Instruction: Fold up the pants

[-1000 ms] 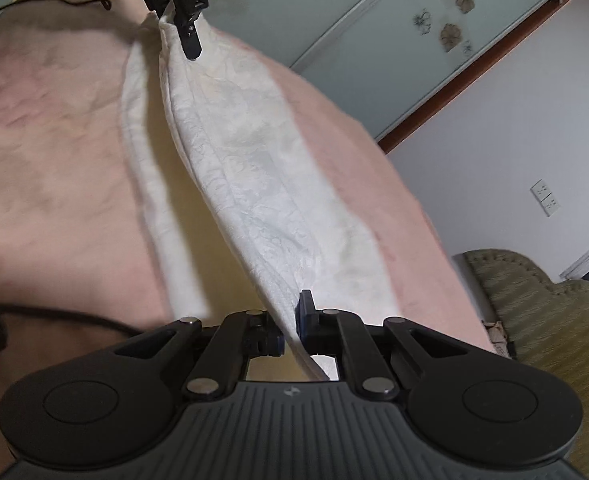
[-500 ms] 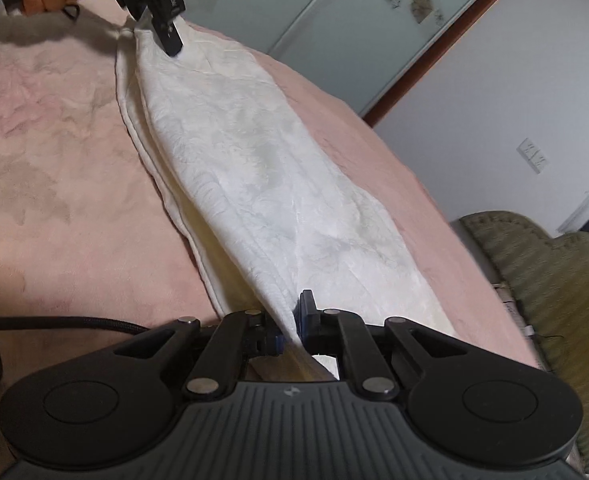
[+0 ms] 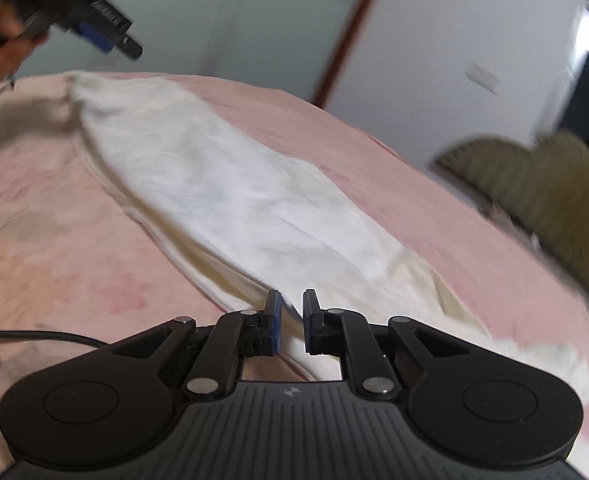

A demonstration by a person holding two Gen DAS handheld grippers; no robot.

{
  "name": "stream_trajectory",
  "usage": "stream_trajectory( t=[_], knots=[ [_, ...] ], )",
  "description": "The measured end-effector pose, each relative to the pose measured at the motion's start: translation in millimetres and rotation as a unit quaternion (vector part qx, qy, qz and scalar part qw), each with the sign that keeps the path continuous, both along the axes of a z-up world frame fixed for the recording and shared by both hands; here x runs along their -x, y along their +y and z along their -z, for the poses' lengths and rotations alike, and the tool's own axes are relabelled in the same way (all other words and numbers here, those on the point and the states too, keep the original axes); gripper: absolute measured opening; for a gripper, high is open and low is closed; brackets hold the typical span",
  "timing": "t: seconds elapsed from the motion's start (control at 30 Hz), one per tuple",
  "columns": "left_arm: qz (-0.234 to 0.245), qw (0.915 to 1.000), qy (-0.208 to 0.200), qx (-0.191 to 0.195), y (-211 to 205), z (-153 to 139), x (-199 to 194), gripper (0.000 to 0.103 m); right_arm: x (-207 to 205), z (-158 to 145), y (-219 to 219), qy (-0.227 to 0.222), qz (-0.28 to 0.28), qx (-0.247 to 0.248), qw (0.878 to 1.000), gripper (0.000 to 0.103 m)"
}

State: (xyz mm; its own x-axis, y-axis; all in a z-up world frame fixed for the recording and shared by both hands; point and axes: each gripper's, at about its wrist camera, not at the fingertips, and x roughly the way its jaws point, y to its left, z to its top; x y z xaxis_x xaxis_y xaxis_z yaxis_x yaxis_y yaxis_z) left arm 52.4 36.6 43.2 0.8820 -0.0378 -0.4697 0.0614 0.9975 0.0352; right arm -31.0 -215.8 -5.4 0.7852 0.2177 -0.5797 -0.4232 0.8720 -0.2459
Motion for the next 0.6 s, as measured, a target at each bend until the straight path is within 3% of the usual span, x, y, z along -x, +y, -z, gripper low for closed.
stream_trajectory(
  t=[0.03, 0.1, 0.23, 0.33, 0.43, 0.47, 0.53, 0.6],
  knots=[
    [0.03, 0.9995, 0.012, -0.001, -18, 6, -3, 0.06, 0, 2, -4, 0.022, -0.008, -0.006, 1.0, 0.011],
    [0.088, 0.9956, 0.03, -0.004, -52, 18, -7, 0.06, 11, -3, -19, 0.011, 0.007, -0.014, 1.0, 0.011],
    [0.177, 0.9825, 0.039, -0.041, -115, 40, -7, 0.061, 17, -18, -91, -0.009, 0.143, -0.058, 0.988, 0.011],
    [0.216, 0.9735, 0.033, -0.066, -144, 58, -8, 0.061, 15, -16, -157, -0.022, 0.261, -0.039, 0.964, 0.011],
    [0.237, 0.9683, 0.035, -0.072, -164, 72, -1, 0.061, 9, -9, -232, -0.02, 0.354, -0.074, 0.932, 0.014],
    [0.241, 0.9671, 0.037, -0.073, -169, 76, -1, 0.061, 7, -6, -255, -0.017, 0.384, -0.092, 0.919, 0.017],
    [0.243, 0.9662, 0.031, -0.079, -177, 87, 6, 0.064, 4, -2, -295, -0.011, 0.435, -0.133, 0.891, 0.052],
    [0.241, 0.9663, 0.021, -0.088, -183, 93, 6, 0.066, 2, 3, -324, -0.014, 0.443, -0.18, 0.878, 0.069]
  ],
)
